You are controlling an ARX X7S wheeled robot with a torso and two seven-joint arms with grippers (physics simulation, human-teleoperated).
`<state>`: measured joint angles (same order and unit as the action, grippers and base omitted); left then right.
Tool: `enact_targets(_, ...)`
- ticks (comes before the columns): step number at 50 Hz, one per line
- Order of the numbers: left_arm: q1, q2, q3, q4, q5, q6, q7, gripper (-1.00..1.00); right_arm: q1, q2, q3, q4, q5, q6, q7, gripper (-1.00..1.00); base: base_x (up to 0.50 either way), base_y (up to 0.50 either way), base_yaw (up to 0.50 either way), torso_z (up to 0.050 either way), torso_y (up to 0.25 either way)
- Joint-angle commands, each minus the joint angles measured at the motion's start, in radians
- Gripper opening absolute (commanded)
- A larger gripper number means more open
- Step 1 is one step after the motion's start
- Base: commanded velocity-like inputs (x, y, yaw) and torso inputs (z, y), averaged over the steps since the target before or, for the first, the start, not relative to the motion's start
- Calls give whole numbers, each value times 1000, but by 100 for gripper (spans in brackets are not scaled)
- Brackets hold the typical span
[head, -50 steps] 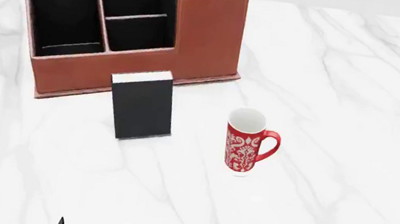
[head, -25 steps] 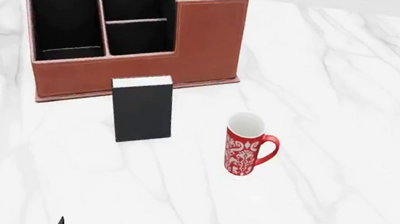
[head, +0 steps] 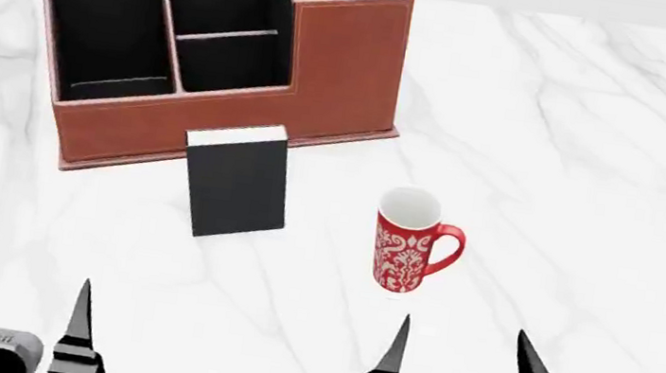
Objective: Pick up the book and place it in the front compartment of the caddy.
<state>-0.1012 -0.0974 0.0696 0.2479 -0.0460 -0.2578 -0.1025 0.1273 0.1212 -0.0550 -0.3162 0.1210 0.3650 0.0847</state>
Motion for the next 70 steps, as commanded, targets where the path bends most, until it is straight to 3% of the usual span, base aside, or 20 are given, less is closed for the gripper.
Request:
enact_targets(1, -179, -27, -61, 296, -23, -278, 6, 100, 215, 74, 78, -356, 59, 358, -20, 100, 0, 0, 0, 0, 0)
enact_targets(13, -357, -66, -149, 563, -99, -517, 1, 100, 450, 143, 160, -583, 113, 625, -11, 100, 0, 0, 0, 0, 0)
enact_targets(20, -366, -72, -172, 622, -122, -557, -3, 100, 498, 138, 212, -683, 164, 713, -12, 100, 0, 0, 0, 0, 0)
enact_targets(37, -369, -80, -185, 617, -139, -548, -13, 100, 472, 149, 221, -674, 181, 663, -15, 100, 0, 0, 0, 0, 0)
enact_targets(70, -375, -101, -170, 598, -156, -529, -28, 100, 456, 165, 181, -657, 193, 626, 1, 100, 0, 498, 0, 0, 0)
